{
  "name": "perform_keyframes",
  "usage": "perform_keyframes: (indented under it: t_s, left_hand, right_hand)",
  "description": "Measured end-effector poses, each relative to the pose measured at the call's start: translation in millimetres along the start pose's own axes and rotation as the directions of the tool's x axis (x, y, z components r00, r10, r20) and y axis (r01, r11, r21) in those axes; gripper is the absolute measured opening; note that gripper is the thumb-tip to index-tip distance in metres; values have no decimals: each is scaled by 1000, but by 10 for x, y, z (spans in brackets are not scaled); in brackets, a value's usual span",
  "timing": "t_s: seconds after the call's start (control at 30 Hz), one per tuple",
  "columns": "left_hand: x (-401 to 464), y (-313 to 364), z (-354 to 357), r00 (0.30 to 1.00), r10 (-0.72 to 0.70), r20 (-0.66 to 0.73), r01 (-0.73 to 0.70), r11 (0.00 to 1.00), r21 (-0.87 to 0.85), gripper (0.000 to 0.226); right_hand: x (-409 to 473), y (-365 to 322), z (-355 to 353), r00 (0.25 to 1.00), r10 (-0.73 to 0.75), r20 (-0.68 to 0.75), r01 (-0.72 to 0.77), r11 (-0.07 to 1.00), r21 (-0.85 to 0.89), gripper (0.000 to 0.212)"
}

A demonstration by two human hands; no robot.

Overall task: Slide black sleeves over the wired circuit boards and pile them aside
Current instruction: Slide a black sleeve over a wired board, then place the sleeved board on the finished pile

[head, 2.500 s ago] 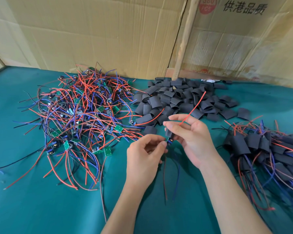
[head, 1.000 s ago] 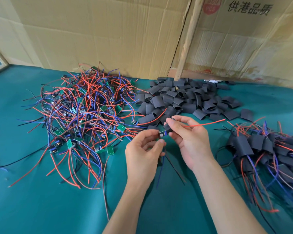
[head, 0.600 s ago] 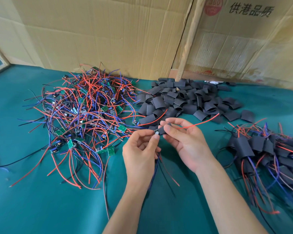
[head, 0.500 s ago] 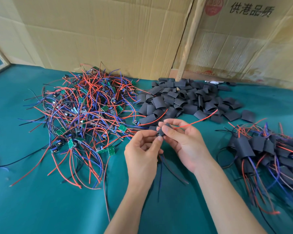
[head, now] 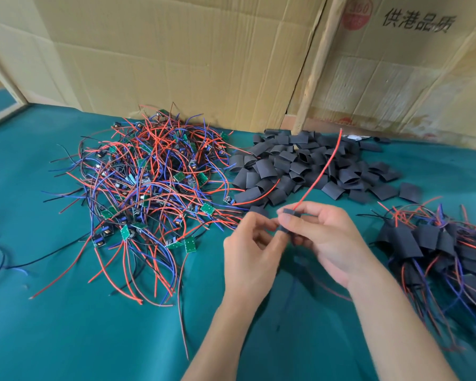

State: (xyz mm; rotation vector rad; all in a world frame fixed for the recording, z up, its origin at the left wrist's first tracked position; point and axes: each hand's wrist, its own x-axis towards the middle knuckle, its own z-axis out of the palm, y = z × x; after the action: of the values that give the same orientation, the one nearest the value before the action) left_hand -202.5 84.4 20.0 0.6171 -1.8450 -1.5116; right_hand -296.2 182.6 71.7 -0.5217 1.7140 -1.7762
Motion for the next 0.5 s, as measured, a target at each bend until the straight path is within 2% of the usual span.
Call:
perform_keyframes:
  t_s: [0.07, 0.13, 0.17, 0.2, 0.23, 0.27, 0.3, 0.33, 0.4, 0.5]
  left_hand:
    - [-15, 24, 19, 998, 28, 64, -27, 1000, -12, 13]
    - [-18, 44, 12, 999, 7, 39, -4, 997, -80, 7]
    - [-13, 53, 2, 1000, -10, -3, 10, 995, -97, 3]
    - [-2, 56, -2, 998, -27, -55, 22, 995, -93, 5]
    - [14, 45, 0, 994, -40, -101, 33, 997, -75, 12]
    - [26, 33, 7, 990, -50, -131, 42, 997, -64, 17]
    - [26, 38, 12, 989, -50, -141, 42, 998, -56, 19]
    - [19, 54, 14, 991, -34, -130, 29, 999, -41, 20]
    - [-5, 81, 13, 999, 23, -33, -22, 1000, 15, 22]
    - [-26, 72, 6, 983, 96, 158, -116, 985, 125, 23]
  right_hand:
    - [-65, -114, -225, 992, -2, -127, -11, 994, -108, 28]
    - [-168, -270, -586, 958, -34, -286, -73, 932, -356, 27]
    - [-231, -346, -785, 933, -61, -353, -152, 825, -544, 27]
    - [-302, -429, -945, 905, -88, -416, -258, 664, -702, 31]
    - [-363, -507, -1052, 870, -133, -475, -354, 504, -788, 38]
    - [-416, -587, -1083, 839, -200, -506, -396, 414, -820, 42]
    - [-449, -653, -1048, 819, -282, -499, -369, 407, -836, 45]
    - [-460, -713, -929, 812, -366, -454, -280, 439, -854, 43]
    - [-330, -759, -492, 833, -464, -301, -36, 497, -867, 30]
    - [46, -587, 354, 948, -308, 80, 210, 419, -883, 16]
